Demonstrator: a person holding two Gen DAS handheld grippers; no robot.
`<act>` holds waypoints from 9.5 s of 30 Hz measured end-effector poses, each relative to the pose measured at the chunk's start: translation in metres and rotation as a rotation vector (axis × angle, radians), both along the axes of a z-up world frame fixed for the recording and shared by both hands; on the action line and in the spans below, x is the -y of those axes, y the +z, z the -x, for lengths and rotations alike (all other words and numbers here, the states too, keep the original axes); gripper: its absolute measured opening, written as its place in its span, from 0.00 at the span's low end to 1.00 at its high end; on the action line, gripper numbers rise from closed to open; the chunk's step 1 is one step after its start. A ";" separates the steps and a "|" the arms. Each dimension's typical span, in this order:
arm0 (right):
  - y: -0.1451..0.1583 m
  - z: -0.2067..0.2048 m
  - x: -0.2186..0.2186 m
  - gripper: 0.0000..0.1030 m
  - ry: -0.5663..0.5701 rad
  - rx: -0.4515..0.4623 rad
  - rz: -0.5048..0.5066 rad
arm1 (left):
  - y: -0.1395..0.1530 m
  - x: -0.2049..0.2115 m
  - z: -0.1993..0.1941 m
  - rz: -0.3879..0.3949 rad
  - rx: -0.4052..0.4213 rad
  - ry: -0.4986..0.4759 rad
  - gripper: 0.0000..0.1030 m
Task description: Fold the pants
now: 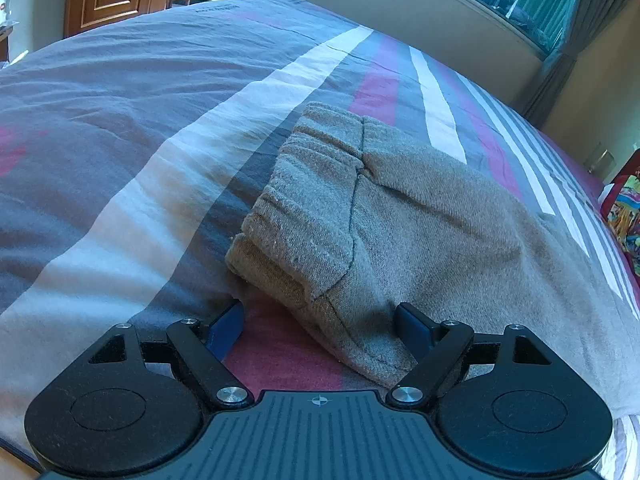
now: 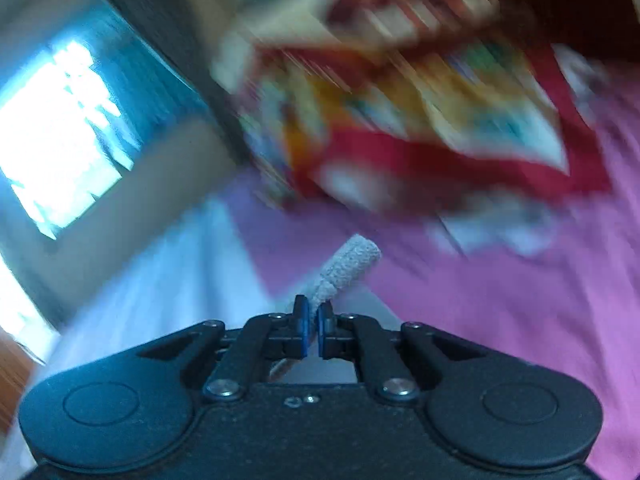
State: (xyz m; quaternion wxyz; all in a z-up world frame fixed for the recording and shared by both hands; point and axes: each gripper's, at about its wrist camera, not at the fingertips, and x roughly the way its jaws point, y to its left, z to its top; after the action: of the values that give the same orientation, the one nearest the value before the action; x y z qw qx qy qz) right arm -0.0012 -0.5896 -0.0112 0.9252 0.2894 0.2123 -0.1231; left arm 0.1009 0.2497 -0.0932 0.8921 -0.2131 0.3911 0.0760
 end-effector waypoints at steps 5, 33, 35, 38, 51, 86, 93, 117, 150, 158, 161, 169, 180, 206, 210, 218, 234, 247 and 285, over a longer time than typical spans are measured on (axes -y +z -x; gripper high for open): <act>-0.047 -0.002 0.018 0.17 -0.034 -0.148 -0.163 | 0.001 -0.001 -0.001 0.001 -0.003 0.002 0.80; -0.031 -0.265 -0.451 0.29 1.333 -0.198 0.199 | -0.009 -0.040 0.007 0.241 0.140 0.205 0.55; -0.023 -0.255 -0.458 0.16 1.383 -0.199 0.203 | -0.009 -0.041 0.008 0.245 0.151 0.205 0.53; -0.016 -0.251 -0.457 0.15 1.469 -0.197 0.157 | -0.009 -0.041 0.008 0.229 0.166 0.193 0.52; -0.002 -0.247 -0.476 0.04 1.381 -0.084 0.225 | 0.008 -0.043 0.011 0.151 0.188 0.207 0.29; -0.038 -0.159 -0.380 0.37 0.834 -0.138 0.306 | 0.022 0.069 -0.068 -0.293 0.125 -0.213 0.76; -0.026 -0.136 -0.193 0.26 0.436 -0.180 0.221 | 0.038 0.076 -0.062 -0.292 0.118 -0.192 0.77; -0.065 0.034 0.025 0.41 -0.066 0.066 -0.380 | 0.019 0.085 -0.024 -0.274 0.075 -0.187 0.90; -0.063 0.026 0.036 0.60 -0.157 0.024 -0.416 | 0.036 0.042 -0.002 -0.356 -0.037 0.061 0.90; -0.030 0.006 0.029 0.15 -0.012 0.059 -0.270 | 0.001 0.010 0.005 -0.152 -0.029 0.134 1.00; -0.053 0.012 0.044 0.13 -0.095 -0.026 -0.255 | -0.002 0.007 0.005 -0.142 -0.028 0.134 1.00; -0.066 0.040 0.052 0.56 -0.111 0.054 -0.457 | -0.003 0.009 0.008 -0.147 -0.002 0.137 1.00; -0.084 0.013 0.038 0.11 -0.071 -0.002 -0.543 | -0.003 0.010 0.012 -0.144 0.012 0.127 1.00; 0.046 -0.077 -0.345 0.09 0.779 -0.009 0.218 | 0.019 0.006 0.107 -0.099 0.091 0.024 1.00; -0.032 -0.060 -0.406 0.11 0.990 -0.207 0.358 | 0.015 -0.010 0.116 0.000 0.128 0.066 1.00; -0.029 -0.037 -0.418 0.15 1.014 -0.176 0.482 | 0.010 -0.014 0.116 0.046 0.139 0.087 1.00; -0.013 -0.029 -0.431 0.40 1.029 -0.032 0.444 | 0.009 -0.008 0.113 0.016 0.117 0.086 1.00; 0.002 -0.032 -0.328 0.19 0.778 -0.067 0.320 | 0.011 0.005 0.103 -0.072 0.085 0.076 1.00; -0.013 -0.124 -0.237 0.27 0.502 -0.112 0.397 | 0.026 0.270 -0.118 -0.154 0.169 -0.403 0.64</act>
State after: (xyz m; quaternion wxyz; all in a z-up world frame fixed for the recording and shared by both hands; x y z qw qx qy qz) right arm 0.1231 -0.3529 -0.0243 0.9519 0.0346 0.2995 0.0542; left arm 0.2187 -0.0206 -0.0667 0.9325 -0.0677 0.3427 -0.0922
